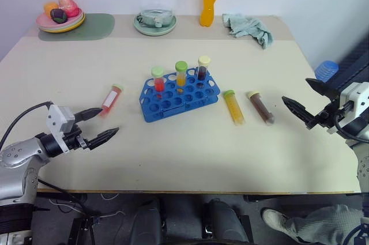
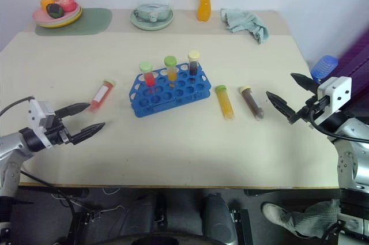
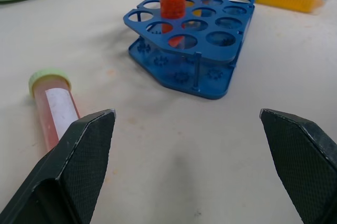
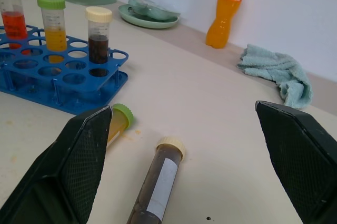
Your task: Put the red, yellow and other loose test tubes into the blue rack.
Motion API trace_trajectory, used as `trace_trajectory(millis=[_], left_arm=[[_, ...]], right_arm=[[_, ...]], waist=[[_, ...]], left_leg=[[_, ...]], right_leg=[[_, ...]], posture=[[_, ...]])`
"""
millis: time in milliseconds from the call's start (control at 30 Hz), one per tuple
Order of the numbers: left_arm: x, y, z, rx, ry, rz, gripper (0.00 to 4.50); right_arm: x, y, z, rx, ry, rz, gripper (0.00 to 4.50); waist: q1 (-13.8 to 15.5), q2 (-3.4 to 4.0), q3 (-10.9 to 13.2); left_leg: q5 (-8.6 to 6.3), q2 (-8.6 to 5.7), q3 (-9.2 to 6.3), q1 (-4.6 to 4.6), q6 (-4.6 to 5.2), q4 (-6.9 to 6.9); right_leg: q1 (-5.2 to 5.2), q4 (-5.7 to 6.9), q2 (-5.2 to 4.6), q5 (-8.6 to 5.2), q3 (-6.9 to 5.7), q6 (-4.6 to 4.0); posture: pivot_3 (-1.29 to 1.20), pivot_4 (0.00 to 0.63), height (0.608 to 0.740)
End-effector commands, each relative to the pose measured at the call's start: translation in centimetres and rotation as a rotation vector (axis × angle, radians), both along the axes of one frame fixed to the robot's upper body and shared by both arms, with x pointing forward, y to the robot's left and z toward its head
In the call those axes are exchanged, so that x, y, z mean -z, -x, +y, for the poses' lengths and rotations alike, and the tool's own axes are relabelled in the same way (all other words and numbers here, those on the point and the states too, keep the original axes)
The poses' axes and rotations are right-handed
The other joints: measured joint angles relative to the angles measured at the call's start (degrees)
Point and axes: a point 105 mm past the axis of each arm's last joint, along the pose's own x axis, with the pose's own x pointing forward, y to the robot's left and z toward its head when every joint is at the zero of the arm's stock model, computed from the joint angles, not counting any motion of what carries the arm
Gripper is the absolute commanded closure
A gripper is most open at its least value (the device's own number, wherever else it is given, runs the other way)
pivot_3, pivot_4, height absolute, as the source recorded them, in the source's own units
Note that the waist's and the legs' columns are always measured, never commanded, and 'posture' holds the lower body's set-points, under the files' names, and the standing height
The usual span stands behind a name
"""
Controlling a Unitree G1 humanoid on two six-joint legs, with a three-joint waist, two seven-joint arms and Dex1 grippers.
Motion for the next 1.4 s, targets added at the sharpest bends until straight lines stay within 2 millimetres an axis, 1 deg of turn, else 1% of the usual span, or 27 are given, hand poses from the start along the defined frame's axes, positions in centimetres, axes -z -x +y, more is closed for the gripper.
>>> trace_trajectory(millis=[33,500,633,700,767,833,900,933,1000,1133,1300,1400], left_arm=[[-1.0,0.1,0.1,0.002,-0.023,-0.038,0.00],[-1.1,-0.4,-0.4,-0.006,0.004,-0.067,0.00],[-1.5,-0.7,-0.6,0.000,0.006,-0.092,0.00],[-1.6,-0.8,-0.8,0.011,0.016,-0.098,0.00],[-1.6,-0.6,-1.3,0.053,0.040,-0.091,0.00],[-1.7,-0.2,-2.1,0.135,0.086,-0.060,0.00],[-1.7,0.0,-2.5,0.180,0.096,-0.043,0.00],[-1.4,0.1,-2.9,0.207,0.083,-0.032,0.00],[-0.8,0.1,-3.3,0.242,0.057,-0.019,0.00],[-0.4,0.1,-4.7,0.300,0.053,-0.023,0.00],[-0.6,0.5,-6.0,0.348,0.047,-0.033,0.00],[-0.7,0.7,-6.6,0.360,0.032,-0.038,0.00]], right_arm=[[-1.7,0.3,-0.4,0.012,0.012,-0.067,0.05],[-1.5,0.2,-0.4,0.004,0.016,-0.056,0.05],[-1.6,0.2,-0.2,-0.013,0.012,-0.041,0.05],[-1.4,0.0,0.0,-0.028,0.002,-0.016,0.05],[-1.0,-0.4,0.7,-0.034,-0.007,0.043,0.05],[-0.6,-1.3,1.4,-0.012,-0.020,0.118,0.05],[-0.3,-1.8,2.3,-0.024,-0.014,0.157,0.05],[0.3,-2.5,3.2,-0.026,-0.005,0.244,0.05],[1.0,-3.6,4.1,0.008,0.028,0.360,0.05],[1.4,-5.9,5.8,0.028,0.063,0.523,0.05],[1.8,-7.5,5.8,0.116,0.094,0.667,0.05],[2.4,-8.0,5.2,0.173,0.113,0.740,0.05]], waist=[[0.0,0.00,0.0],[0.0,0.00,0.0],[0.0,0.00,0.0],[0.0,0.00,0.0],[-0.1,0.00,0.0],[-0.2,0.00,0.0],[-0.2,0.01,0.0],[-0.2,0.01,0.0],[-0.4,0.03,0.0],[-0.3,0.04,0.0],[0.2,0.04,0.0],[0.2,0.04,0.0]], left_leg=[[0.00,0.00,0.00,0.00,0.00,0.00],[0.00,0.00,0.00,0.00,0.00,0.00],[0.00,0.00,0.00,0.00,0.00,0.00],[0.00,0.00,0.00,0.00,0.00,0.00],[0.00,0.00,0.01,0.00,0.00,0.00],[0.00,0.00,0.00,0.00,0.00,0.00],[0.00,0.01,0.00,0.00,0.00,0.00],[0.00,0.01,0.00,0.00,-0.01,0.00],[0.00,0.01,0.00,0.00,-0.01,0.00],[0.00,0.01,0.00,-0.05,0.00,0.01],[0.00,0.00,0.05,-0.30,0.01,0.05],[-0.02,-0.02,0.09,-0.33,0.04,0.04]], right_leg=[[0.00,0.00,0.00,0.00,0.00,0.00],[0.00,0.00,0.00,0.00,0.00,0.00],[0.00,0.00,0.00,0.00,0.00,0.00],[0.00,0.00,0.00,0.00,0.00,0.00],[0.00,0.00,0.00,0.00,0.00,0.00],[0.00,0.00,0.00,0.00,0.00,0.00],[-0.01,0.02,0.00,0.00,0.00,0.00],[-0.02,0.03,0.00,0.00,0.00,0.00],[-0.05,0.06,0.00,0.00,0.03,0.00],[-0.16,0.09,0.00,0.00,0.08,-0.01],[-0.37,0.09,-0.03,0.00,0.05,-0.01],[-0.40,0.08,-0.06,0.00,0.06,-0.01]], posture=[[0.00,0.150,0.740],[0.00,0.150,0.740],[0.00,0.150,0.740],[0.00,0.150,0.740],[0.00,0.150,0.740],[0.00,0.150,0.740],[0.00,0.150,0.740],[0.00,0.150,0.740],[0.00,0.150,0.740],[0.00,0.150,0.740],[0.00,0.150,0.740],[0.00,0.150,0.740]])
